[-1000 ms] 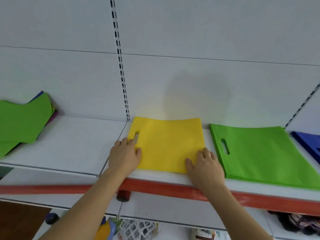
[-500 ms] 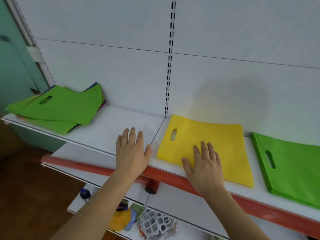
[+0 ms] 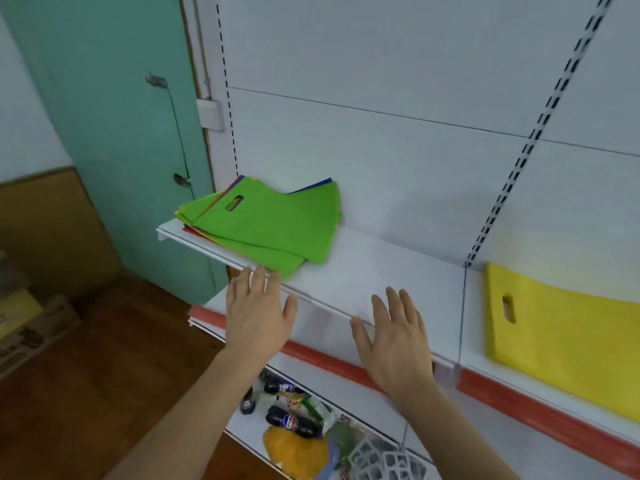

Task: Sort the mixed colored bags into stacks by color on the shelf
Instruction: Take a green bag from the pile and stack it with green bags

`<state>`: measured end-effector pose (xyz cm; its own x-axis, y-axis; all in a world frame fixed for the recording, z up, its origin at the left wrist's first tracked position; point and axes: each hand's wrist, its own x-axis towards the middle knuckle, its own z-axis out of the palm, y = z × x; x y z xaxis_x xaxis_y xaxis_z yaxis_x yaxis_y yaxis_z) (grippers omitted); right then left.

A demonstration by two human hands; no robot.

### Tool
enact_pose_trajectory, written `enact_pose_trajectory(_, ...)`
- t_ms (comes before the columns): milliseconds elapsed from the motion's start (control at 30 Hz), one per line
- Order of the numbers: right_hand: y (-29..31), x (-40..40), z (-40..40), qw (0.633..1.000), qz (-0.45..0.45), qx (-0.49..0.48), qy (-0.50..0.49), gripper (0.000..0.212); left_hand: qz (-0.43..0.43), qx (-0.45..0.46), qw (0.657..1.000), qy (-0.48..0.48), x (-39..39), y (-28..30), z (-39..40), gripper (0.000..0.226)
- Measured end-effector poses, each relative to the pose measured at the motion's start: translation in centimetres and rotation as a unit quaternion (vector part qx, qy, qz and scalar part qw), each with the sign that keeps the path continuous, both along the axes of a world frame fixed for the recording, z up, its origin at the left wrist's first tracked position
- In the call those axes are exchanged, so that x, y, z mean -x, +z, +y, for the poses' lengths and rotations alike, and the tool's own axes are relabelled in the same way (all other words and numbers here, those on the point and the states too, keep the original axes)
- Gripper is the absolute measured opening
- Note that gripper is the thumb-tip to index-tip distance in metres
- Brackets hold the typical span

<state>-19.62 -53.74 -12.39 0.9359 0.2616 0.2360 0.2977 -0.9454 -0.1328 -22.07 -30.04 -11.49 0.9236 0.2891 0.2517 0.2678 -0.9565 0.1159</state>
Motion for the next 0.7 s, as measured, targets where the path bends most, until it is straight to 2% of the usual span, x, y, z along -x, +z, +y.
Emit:
enact_pose_trajectory(167, 0.6, -2.8, 6.1, 1.000, -0.014, -0.021, 0.014, 0.073, -0.007, 0.009, 1.000, 0.004, -1.7, 0.0, 6.0, 0.066)
enact_pose_trajectory(400, 0.6, -10.1, 12.5, 0.998, -0.034, -0.039, 0.032, 0.066, -0.003, -0.005, 1.000, 0.014, -8.3, 0.4, 11.4, 0.067)
enact_pose_trajectory(567, 1.1, -15.3, 16.5, 0.999, -0.023, -0.021, 0.040, 0.062, 0.005, -0.033, 0.999, 0.030, -12.6, 0.9, 14.8, 0.070)
enact_pose_trajectory(700, 0.8, -18.2, 18.4, 0.999, -0.001, 0.006, 0.038, 0.066, 0.028, -0.049, 0.998, 0.025, -15.2, 0.5, 16.5, 0.081)
